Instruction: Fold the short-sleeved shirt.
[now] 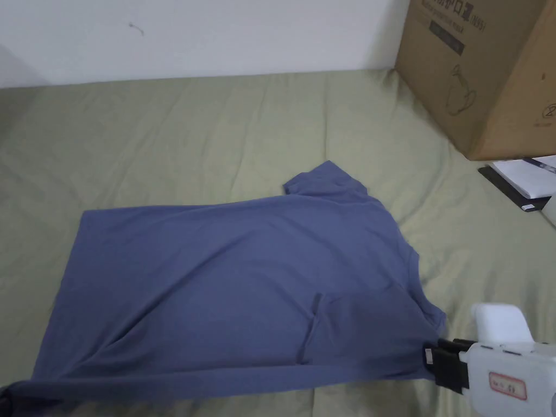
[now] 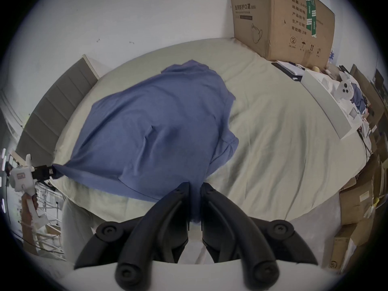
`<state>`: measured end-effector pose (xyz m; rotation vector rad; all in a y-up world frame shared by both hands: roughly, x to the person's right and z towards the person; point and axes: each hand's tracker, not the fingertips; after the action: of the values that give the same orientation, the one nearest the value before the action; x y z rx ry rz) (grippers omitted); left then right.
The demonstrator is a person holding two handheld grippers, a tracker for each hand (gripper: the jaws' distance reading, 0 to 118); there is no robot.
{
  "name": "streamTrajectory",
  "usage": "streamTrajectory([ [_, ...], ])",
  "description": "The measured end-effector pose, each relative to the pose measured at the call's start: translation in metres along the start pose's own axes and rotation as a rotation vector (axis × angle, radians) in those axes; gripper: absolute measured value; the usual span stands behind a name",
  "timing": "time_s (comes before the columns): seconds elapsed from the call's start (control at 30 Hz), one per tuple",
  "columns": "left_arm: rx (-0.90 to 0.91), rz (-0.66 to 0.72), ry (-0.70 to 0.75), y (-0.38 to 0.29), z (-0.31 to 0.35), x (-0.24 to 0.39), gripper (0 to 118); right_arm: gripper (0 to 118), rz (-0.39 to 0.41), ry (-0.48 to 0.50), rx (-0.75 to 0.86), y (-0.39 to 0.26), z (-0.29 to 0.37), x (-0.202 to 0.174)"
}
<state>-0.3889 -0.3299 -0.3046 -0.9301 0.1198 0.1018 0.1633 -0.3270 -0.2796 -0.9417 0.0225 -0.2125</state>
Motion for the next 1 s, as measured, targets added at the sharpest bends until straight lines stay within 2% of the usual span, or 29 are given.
streamTrajectory([
  [0.13, 0.013, -0.033, -0.002, 0.041, -0.018, 0.002, 2, 11, -0.016, -0.006, 0.002, 0.039, -0.015, 0.007],
  [0.23, 0.014, -0.043, -0.023, 0.075, -0.050, 0.007, 2, 11, -0.067, 0.026, -0.017, 0.072, -0.044, 0.014],
  [0.33, -0.036, -0.078, -0.018, 0.101, -0.090, 0.020, 2, 11, -0.128, 0.016, -0.079, 0.101, -0.088, 0.024],
  [0.43, -0.072, -0.135, -0.004, 0.115, -0.123, 0.033, 4, 11, -0.147, -0.020, -0.158, 0.114, -0.128, 0.028],
  [0.47, -0.074, -0.132, -0.008, 0.116, -0.129, 0.034, 12, 11, -0.146, -0.016, -0.162, 0.115, -0.134, 0.027],
  [0.5, -0.075, -0.131, -0.006, 0.118, -0.136, 0.036, 36, 13, -0.152, -0.018, -0.182, 0.117, -0.142, 0.028],
  [0.53, -0.088, -0.128, 0.008, 0.119, -0.140, 0.037, 60, 26, -0.173, -0.042, -0.212, 0.117, -0.145, 0.028],
  [0.57, -0.093, -0.127, 0.024, 0.117, -0.141, 0.035, 77, 49, -0.161, -0.048, -0.200, 0.117, -0.145, 0.026],
  [0.6, -0.100, -0.124, 0.029, 0.117, -0.140, 0.032, 84, 82, -0.139, -0.070, -0.190, 0.116, -0.142, 0.026],
  [0.63, -0.101, -0.096, 0.028, 0.116, -0.135, 0.027, 84, 95, -0.105, -0.082, -0.169, 0.115, -0.137, 0.025],
  [0.67, -0.080, -0.054, 0.009, 0.113, -0.127, 0.022, 84, 100, -0.088, -0.075, -0.153, 0.114, -0.129, 0.025],
  [0.77, -0.032, 0.041, -0.018, 0.100, -0.098, 0.003, 83, 98, -0.071, -0.060, -0.110, 0.111, -0.101, 0.027],
  [0.8, -0.030, 0.044, -0.021, 0.095, -0.089, 0.000, 80, 96, -0.071, -0.067, -0.098, 0.108, -0.092, 0.027],
  [0.83, -0.017, 0.048, -0.031, 0.086, -0.076, -0.007, 72, 89, -0.069, -0.067, -0.077, 0.103, -0.081, 0.027],
  [0.87, 0.001, 0.056, -0.045, 0.079, -0.066, -0.009, 55, 76, -0.069, -0.052, -0.047, 0.098, -0.072, 0.030],
  [0.9, 0.004, 0.059, -0.049, 0.070, -0.056, -0.010, 18, 49, -0.078, -0.023, -0.025, 0.092, -0.061, 0.030],
  [0.93, 0.018, 0.067, -0.063, 0.060, -0.044, -0.010, 0, 28, -0.084, -0.007, -0.013, 0.083, -0.052, 0.030],
  [0.97, 0.023, 0.064, -0.066, 0.050, -0.036, -0.013, 0, 11, -0.090, -0.009, -0.010, 0.073, -0.046, 0.028],
  [1.0, 0.026, 0.068, -0.064, 0.040, -0.030, -0.011, 0, 5, -0.095, -0.016, -0.009, 0.064, -0.042, 0.028],
])
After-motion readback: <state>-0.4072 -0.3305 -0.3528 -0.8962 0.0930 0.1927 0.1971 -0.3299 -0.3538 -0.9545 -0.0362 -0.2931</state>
